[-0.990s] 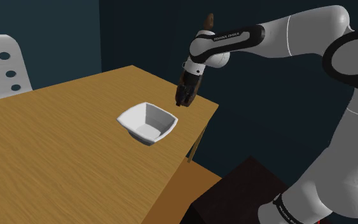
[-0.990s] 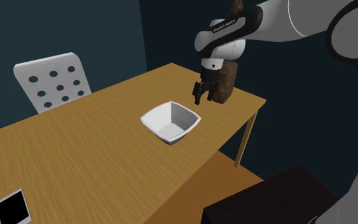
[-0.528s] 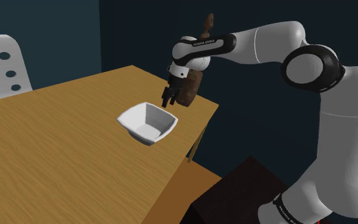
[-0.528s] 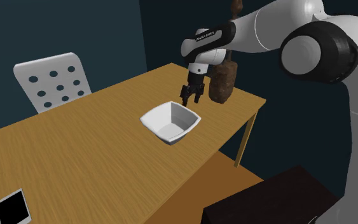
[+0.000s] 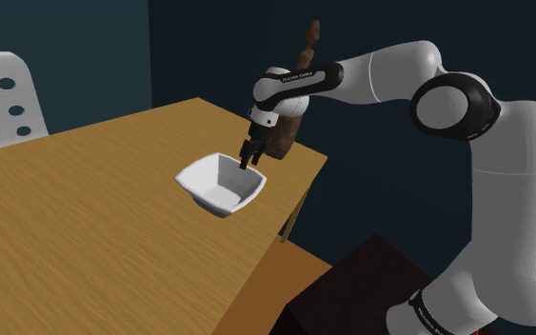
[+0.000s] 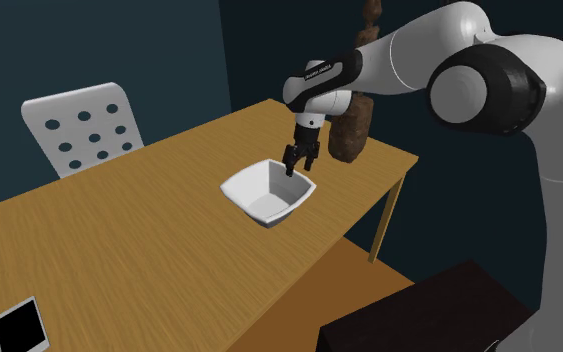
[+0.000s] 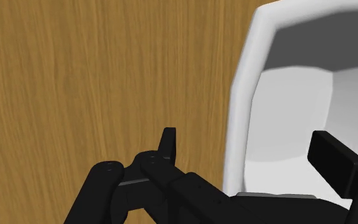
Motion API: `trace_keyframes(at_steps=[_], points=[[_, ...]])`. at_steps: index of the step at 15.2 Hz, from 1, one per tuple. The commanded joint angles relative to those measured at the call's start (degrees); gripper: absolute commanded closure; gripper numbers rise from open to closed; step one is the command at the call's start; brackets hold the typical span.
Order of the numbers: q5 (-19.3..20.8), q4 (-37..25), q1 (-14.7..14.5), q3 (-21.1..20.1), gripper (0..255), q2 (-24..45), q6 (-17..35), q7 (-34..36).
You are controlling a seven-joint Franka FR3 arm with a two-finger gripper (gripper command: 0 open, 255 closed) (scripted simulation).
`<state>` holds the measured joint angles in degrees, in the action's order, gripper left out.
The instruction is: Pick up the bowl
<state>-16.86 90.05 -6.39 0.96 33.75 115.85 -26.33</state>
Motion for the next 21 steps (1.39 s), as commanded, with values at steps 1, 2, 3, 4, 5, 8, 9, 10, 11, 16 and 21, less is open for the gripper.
trace_keyframes(at_steps=[1, 2, 3, 4, 5, 8, 9, 10, 11, 16, 21], points=[[-0.03, 0.14, 0.03, 0.0, 255, 0.04, 0.2, -0.09], [-0.03, 0.13, 0.01, 0.0, 255, 0.06, 0.22, -0.08], [-0.03, 0.1, 0.01, 0.0, 255, 0.08, 0.21, -0.07], [-0.03, 0.1, 0.01, 0.0, 255, 0.08, 0.21, -0.07], [-0.03, 0.11, 0.01, -0.01, 255, 0.07, 0.21, -0.07], [-0.03, 0.14, 0.01, 0.0, 255, 0.05, 0.22, -0.07], [-0.03, 0.14, 0.01, 0.0, 255, 0.05, 0.22, -0.07], [-0.03, 0.08, -0.01, -0.01, 255, 0.08, 0.2, -0.04], [0.05, -0.1, -0.01, 0.02, 255, -0.31, -0.35, 0.11], [0.39, -1.22, 0.0, 0.15, 255, -2.08, -3.16, 0.88], [0.72, -2.69, 0.03, 0.25, 255, -3.63, -6.1, 1.65]])
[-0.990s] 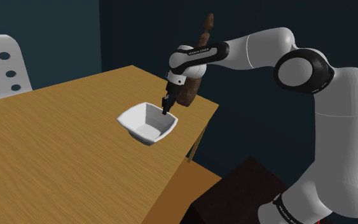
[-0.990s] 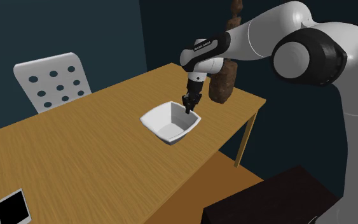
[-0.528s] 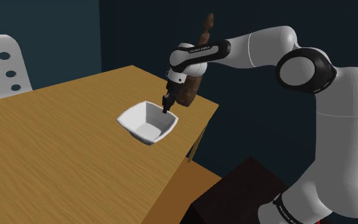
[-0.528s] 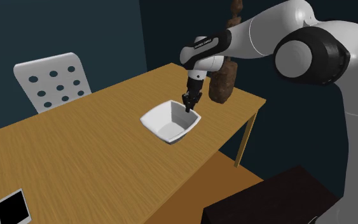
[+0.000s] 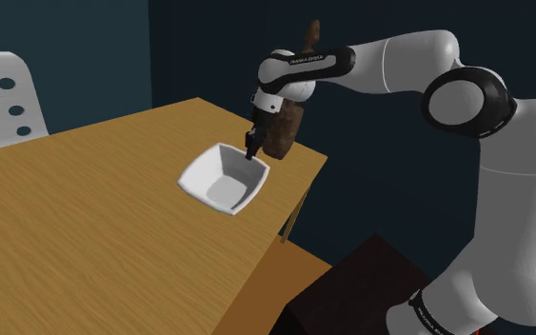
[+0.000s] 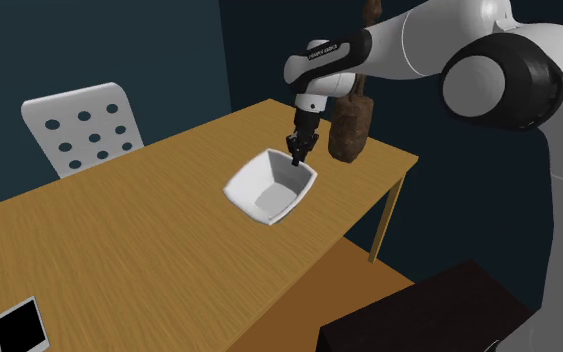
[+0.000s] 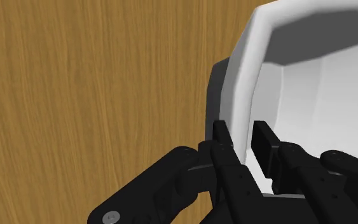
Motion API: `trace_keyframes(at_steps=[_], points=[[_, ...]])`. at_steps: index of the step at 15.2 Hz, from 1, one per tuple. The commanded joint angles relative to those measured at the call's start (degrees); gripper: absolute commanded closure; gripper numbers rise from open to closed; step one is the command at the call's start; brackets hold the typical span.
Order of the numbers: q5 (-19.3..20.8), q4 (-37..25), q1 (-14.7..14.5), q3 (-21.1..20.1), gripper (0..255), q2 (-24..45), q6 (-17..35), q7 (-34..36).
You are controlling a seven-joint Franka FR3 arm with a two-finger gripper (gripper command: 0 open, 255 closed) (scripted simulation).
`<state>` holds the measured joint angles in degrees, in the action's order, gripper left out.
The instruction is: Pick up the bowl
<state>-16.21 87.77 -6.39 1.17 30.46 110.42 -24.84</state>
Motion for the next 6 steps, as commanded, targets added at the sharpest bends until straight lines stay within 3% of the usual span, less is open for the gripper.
trace_keyframes(at_steps=[1, 6], points=[[0.13, -0.75, 0.04, 0.06, 255, -0.61, -1.27, 0.32], [0.31, -1.92, 0.08, 0.1, 255, -1.43, -3.2, 0.81]])
